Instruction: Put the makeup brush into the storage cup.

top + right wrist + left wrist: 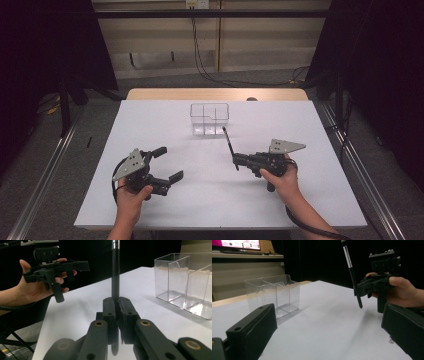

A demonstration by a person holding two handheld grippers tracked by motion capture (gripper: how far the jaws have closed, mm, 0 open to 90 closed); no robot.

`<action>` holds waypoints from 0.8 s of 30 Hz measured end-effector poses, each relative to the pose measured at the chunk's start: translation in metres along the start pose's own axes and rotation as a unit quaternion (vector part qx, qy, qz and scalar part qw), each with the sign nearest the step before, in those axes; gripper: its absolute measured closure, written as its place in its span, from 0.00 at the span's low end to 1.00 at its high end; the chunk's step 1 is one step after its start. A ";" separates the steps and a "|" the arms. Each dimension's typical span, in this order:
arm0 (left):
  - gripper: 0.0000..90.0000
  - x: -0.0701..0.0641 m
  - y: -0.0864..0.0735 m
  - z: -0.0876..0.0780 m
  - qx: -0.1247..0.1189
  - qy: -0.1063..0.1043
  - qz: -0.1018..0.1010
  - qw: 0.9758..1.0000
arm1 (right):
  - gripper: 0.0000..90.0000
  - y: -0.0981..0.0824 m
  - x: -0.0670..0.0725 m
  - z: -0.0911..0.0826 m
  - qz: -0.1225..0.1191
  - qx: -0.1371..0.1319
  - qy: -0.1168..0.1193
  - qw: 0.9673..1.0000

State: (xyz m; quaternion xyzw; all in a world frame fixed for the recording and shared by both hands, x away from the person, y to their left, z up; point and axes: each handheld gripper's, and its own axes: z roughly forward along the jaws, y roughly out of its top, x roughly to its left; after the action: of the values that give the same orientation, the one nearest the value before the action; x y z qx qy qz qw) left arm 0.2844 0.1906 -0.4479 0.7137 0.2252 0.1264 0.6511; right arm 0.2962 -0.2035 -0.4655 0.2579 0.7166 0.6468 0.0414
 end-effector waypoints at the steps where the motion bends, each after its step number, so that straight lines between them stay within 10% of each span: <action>1: 0.00 0.000 0.001 0.004 0.000 -0.004 -0.001 1.000 | 0.94 0.000 0.000 0.000 0.001 -0.001 0.001 1.000; 24: 0.00 -0.010 0.007 0.053 0.007 -0.039 -0.005 0.999 | 0.94 -0.001 0.000 0.003 0.006 -0.015 0.009 1.000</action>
State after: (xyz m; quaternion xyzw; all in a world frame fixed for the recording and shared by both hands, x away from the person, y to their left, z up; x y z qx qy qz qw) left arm 0.3017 0.1392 -0.4463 0.7217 0.2040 0.0939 0.6548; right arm 0.2975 -0.2008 -0.4672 0.2557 0.7054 0.6601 0.0354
